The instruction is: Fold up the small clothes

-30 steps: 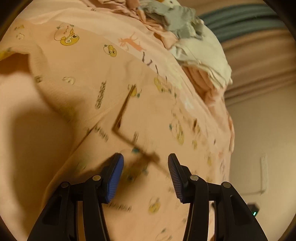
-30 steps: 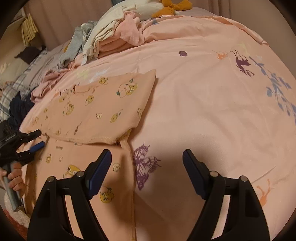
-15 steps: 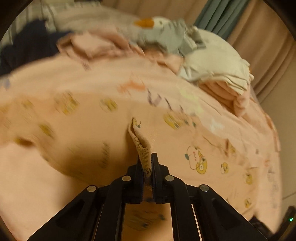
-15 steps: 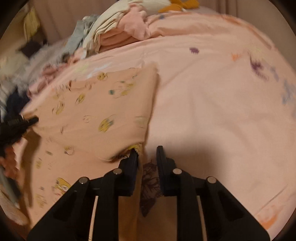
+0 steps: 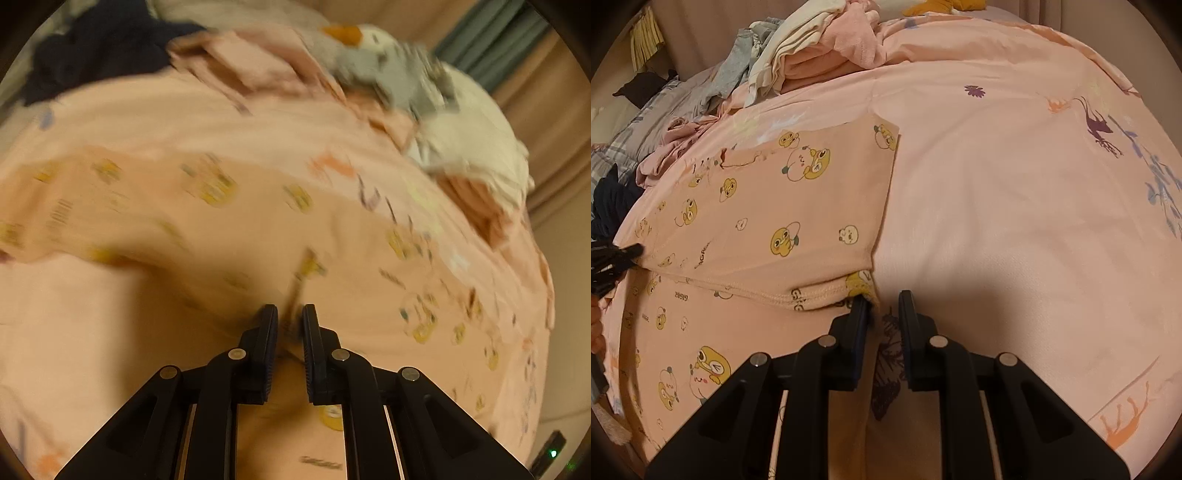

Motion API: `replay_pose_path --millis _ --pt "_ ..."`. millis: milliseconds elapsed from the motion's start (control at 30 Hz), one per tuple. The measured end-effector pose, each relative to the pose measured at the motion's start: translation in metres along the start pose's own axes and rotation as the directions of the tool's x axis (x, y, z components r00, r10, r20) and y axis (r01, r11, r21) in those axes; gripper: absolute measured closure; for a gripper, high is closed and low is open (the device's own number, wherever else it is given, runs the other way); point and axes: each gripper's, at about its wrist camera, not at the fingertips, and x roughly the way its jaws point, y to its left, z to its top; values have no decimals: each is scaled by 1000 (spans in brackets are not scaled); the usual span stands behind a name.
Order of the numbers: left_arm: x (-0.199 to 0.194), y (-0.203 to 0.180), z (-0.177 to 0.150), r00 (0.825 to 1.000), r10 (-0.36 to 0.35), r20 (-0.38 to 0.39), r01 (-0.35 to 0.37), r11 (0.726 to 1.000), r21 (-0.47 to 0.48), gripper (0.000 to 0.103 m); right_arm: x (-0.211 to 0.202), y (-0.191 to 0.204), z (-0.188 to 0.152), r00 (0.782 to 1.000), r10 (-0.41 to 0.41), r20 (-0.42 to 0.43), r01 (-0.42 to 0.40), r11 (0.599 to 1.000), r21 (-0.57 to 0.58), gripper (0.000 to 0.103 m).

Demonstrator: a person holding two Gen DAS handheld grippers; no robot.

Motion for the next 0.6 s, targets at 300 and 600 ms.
replay_pose_path --millis 300,600 --pt "-45 66 -9 951 230 207 -220 973 -71 95 -21 8 7 986 137 95 -138 990 6 89" --pt "-56 203 -2 993 -26 117 81 860 -503 91 6 18 -3 1000 12 3 -12 996 -89 87"
